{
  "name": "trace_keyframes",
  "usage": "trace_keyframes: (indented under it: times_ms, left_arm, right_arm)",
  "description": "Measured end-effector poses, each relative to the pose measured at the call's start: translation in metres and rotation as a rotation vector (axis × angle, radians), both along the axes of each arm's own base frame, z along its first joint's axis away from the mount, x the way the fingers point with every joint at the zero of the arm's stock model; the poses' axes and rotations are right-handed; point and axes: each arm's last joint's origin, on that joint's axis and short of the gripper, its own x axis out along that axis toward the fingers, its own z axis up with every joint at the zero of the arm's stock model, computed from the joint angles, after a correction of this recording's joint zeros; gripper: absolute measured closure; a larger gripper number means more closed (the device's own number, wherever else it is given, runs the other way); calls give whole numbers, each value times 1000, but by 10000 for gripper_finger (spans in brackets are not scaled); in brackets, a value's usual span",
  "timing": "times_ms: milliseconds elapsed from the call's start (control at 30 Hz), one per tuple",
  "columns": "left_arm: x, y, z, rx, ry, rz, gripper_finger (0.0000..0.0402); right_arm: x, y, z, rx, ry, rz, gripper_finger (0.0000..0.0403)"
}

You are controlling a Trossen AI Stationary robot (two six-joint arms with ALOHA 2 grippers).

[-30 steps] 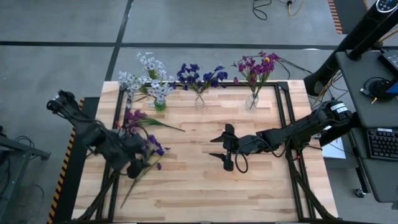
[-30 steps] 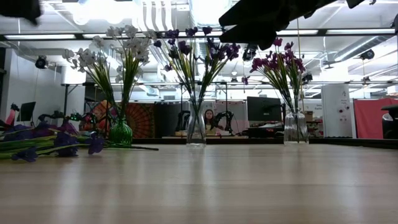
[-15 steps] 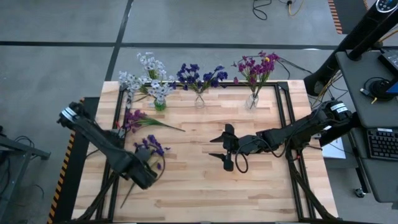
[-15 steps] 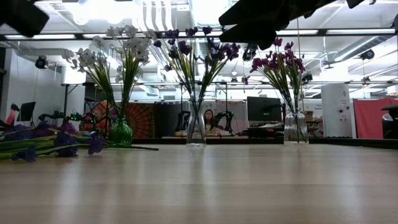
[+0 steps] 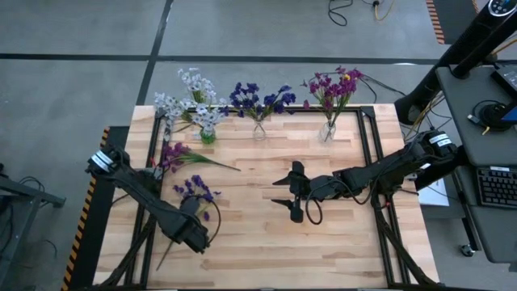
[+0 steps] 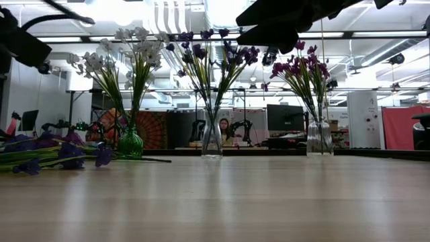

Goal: Sort flowers into vase by color
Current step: Put the dark violet flowers into the left transparent vase

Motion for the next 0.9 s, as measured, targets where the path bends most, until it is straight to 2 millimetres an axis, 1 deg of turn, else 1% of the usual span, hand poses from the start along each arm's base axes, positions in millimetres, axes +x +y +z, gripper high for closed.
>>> trace_keyframes:
  times_ms: [167, 267, 333, 467, 567, 733, 900]
  left_arm:
    - [-4, 4, 0, 76, 5, 29, 86]
    - [-5, 4, -4, 92, -8, 36, 86]
    - [-6, 3, -10, 80, -24, 39, 86]
    - [-7, -3, -24, 1, -72, 47, 86]
    - [-11, -6, -31, -26, -76, 55, 86]
    - [-21, -7, -37, -11, -43, 75, 91]
    - [-23, -10, -39, -12, -57, 83, 92]
  right_arm:
    - [0, 0, 0, -10, -1, 4, 149]
    - [0, 0, 0, -12, -1, 4, 149]
    - [0, 0, 0, -15, -1, 5, 149]
    - [0, 0, 0, -15, -1, 6, 149]
    - [0, 0, 0, -16, -1, 6, 149]
    - [0, 0, 0, -17, 0, 6, 149]
    - [0, 0, 0, -23, 0, 8, 149]
